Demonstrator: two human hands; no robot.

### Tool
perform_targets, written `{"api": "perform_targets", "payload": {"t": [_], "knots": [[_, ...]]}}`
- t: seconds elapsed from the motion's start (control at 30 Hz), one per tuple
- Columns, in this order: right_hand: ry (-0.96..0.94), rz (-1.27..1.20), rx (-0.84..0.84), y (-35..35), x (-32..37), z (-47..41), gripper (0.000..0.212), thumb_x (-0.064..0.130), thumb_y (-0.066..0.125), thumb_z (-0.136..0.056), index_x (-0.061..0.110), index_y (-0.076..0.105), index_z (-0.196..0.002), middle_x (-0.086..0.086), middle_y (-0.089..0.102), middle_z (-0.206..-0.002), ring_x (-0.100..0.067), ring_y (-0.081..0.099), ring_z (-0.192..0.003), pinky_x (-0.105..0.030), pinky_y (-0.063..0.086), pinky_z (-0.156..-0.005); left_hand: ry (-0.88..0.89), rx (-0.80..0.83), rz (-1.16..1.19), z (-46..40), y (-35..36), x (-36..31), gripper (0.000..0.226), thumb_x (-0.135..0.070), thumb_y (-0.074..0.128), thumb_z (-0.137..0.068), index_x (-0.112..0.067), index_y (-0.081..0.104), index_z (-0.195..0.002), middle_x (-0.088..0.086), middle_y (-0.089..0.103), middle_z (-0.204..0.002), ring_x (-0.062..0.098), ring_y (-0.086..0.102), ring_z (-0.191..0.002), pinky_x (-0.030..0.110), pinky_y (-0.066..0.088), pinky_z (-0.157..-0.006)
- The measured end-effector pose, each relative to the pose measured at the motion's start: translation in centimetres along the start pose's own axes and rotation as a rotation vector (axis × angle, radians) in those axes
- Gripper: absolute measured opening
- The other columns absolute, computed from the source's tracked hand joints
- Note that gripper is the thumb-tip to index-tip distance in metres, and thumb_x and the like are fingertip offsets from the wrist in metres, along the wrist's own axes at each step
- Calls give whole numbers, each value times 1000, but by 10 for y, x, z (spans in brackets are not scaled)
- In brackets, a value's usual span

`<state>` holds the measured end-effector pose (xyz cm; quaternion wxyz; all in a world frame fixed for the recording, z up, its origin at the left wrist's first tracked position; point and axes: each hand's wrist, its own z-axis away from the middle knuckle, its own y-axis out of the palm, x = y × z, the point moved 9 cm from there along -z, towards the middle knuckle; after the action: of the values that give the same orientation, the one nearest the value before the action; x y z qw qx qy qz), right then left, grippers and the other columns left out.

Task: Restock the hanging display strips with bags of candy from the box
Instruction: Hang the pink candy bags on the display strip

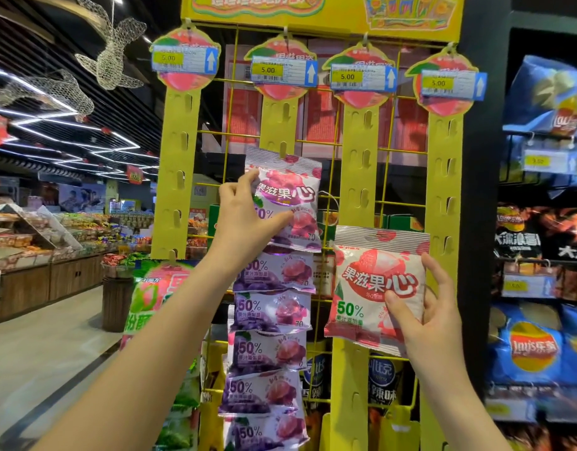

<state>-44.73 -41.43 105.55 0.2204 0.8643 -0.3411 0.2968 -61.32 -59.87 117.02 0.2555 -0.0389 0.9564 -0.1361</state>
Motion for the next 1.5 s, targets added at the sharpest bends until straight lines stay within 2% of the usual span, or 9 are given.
{"api": "perform_targets", "payload": {"t": [0.17, 0.37, 0.47, 0.6, 0.83, 1.03, 1.23, 1.37, 1.5], "knots": [[24, 38, -18, -12, -9, 14, 58, 5, 58, -88, 48, 37, -119, -1, 59, -117, -12, 65, -99, -20, 57, -66, 133, -144, -177, 25, -15, -9, 61, -24, 68, -83, -11, 39, -135, 14, 29, -134, 26, 35, -125, 25, 26, -106], [105, 89, -58, -37, -33, 46, 58, 1, 57, -88, 37, 36, -128, -2, 60, -116, -10, 64, -100, -18, 56, -69, 254, -67, -34, 97, 9, -19, 34, -11, 66, -84, -3, 55, -115, 7, 54, -107, 15, 52, -94, 11, 35, -82], [160, 112, -71, -51, -49, 66, 56, 0, 57, -88, 38, 37, -125, 0, 61, -115, -10, 65, -99, -22, 57, -73, 130, 107, 106, 135, 44, 1, 24, -8, 64, -85, -7, 58, -109, 0, 60, -94, 8, 57, -79, 9, 42, -71], [221, 163, -86, -69, -68, 92, 56, -1, 58, -87, 45, 40, -115, 0, 62, -115, -7, 66, -96, -21, 57, -72, -45, 257, 155, 184, 93, 35, 18, -12, 62, -87, -9, 61, -104, -3, 61, -91, 12, 58, -80, 8, 41, -70], [362, 176, -65, -94, -98, 137, 55, -4, 56, -87, 38, 41, -118, 3, 62, -109, 1, 67, -85, -17, 54, -61, -282, 318, 148, 240, 139, 79, 35, -12, 56, -92, -14, 49, -126, -1, 56, -119, 13, 57, -106, 24, 45, -87], [474, 183, 14, -98, -124, 168, 58, -2, 59, -86, 45, 42, -115, -4, 61, -119, -10, 67, -94, -22, 57, -66, -291, 340, 124, 251, 158, 87, 41, -10, 52, -94, -11, 43, -133, 2, 60, -123, 18, 56, -114, 28, 44, -90], [542, 194, 104, -90, -147, 191, 61, 1, 62, -85, 49, 41, -117, -2, 52, -134, -14, 60, -112, -31, 56, -86, -260, 308, 72, 250, 163, 89, 31, -11, 52, -93, -8, 49, -124, 5, 66, -97, 26, 62, -85, 33, 42, -65], [579, 176, 135, -87, -157, 200, 60, 2, 62, -86, 47, 41, -119, -1, 56, -128, -10, 62, -107, -30, 55, -84, -272, 345, 94, 249, 170, 90, 23, -12, 51, -94, -10, 52, -116, 5, 63, -84, 26, 62, -76, 44, 51, -65], [605, 142, 176, -80, -167, 206, 56, 17, 69, -82, 52, 44, -118, -3, 56, -130, -12, 61, -109, -34, 55, -85, -297, 370, 111, 247, 176, 91, 20, -13, 51, -94, -9, 51, -114, 7, 62, -83, 26, 61, -78, 39, 49, -68]]}}
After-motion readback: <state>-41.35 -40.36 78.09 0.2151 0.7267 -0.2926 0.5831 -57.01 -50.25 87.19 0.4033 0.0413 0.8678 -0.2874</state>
